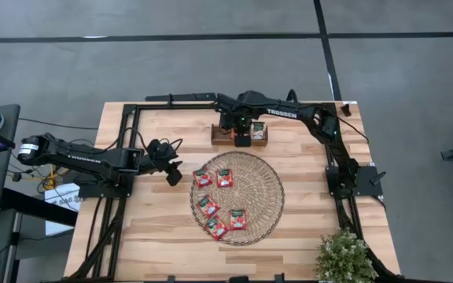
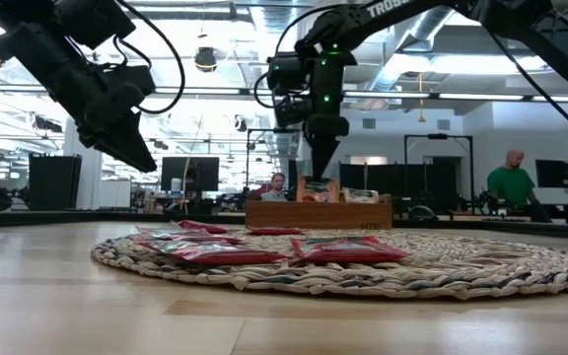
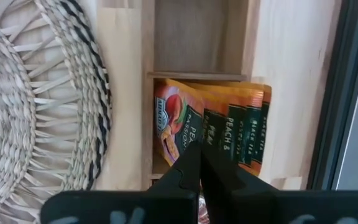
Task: Pick & Place Tea
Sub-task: Put the orange tea bag into the middle slot of the wooden organizer, then put the red tea bag into the left slot of the wooden organizer
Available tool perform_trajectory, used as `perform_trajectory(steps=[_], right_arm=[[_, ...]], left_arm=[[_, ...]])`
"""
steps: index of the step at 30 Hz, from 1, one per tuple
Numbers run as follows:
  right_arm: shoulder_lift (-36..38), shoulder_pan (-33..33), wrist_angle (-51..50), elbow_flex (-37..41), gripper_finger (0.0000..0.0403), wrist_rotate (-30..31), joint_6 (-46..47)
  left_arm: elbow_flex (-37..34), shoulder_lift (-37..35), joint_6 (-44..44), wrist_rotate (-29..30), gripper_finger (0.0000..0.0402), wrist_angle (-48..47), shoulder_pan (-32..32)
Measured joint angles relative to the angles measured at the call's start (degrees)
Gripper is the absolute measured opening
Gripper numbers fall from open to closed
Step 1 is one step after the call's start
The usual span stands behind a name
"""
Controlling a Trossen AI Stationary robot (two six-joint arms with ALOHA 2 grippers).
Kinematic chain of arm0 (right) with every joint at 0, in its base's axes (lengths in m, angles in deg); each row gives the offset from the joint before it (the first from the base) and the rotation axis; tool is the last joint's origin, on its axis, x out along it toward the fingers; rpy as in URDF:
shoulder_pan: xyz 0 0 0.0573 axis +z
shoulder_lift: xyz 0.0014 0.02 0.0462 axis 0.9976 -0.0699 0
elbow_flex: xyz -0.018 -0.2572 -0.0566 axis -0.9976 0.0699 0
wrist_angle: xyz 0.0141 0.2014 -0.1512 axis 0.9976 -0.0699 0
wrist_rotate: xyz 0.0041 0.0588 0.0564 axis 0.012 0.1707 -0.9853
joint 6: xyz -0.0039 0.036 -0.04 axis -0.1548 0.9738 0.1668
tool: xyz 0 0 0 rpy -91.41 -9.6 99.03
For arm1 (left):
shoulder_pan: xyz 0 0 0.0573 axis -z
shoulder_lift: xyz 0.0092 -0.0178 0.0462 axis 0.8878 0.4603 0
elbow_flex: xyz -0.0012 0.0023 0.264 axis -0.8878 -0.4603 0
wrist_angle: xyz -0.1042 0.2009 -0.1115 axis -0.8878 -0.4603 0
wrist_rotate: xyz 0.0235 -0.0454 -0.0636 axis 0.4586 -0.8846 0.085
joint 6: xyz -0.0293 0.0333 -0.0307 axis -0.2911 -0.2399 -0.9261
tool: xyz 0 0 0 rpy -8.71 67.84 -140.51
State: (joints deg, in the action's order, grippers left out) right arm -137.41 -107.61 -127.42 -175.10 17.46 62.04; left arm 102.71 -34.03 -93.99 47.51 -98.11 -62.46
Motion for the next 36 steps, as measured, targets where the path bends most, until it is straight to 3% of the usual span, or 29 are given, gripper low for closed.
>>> perform_trajectory(steps=[7,17,23,26,30,34,36], right_arm=[[0.0,1.08,0.4,-0.02,0.0013,-0.17,-1.79],[0.0,0.97,-0.28,-0.04,0.0129,0.05,-1.37],[0.25,1.62,-4.23,-3.5,0.0174,9.78,-0.34],[0.33,1.79,-9.14,-8.17,0.0181,10.45,0.17],[0.35,2.95,-21.84,-16.56,0.0182,5.61,4.2],[3.67,5.74,-23.17,-18.49,0.0177,-11.23,8.56],[5.86,8.35,-22.75,-18.91,0.0174,-15.49,7.87]], left_arm=[[0.0,0.02,0.0,0.0,0.0131,0.0,0.0],[0.0,0.0,0.66,-0.04,0.0131,1.55,-0.02],[0.0,0.0,0.94,-1.52,0.0131,2.64,0.0],[0.0,0.0,0.94,-2.08,0.0131,2.62,0.0],[0.0,0.0,0.92,-3.31,0.0131,2.58,0.0],[0.0,0.0,0.85,-5.23,0.0131,2.58,0.0],[0.0,0.0,0.86,-6.43,0.0131,2.23,0.0]])
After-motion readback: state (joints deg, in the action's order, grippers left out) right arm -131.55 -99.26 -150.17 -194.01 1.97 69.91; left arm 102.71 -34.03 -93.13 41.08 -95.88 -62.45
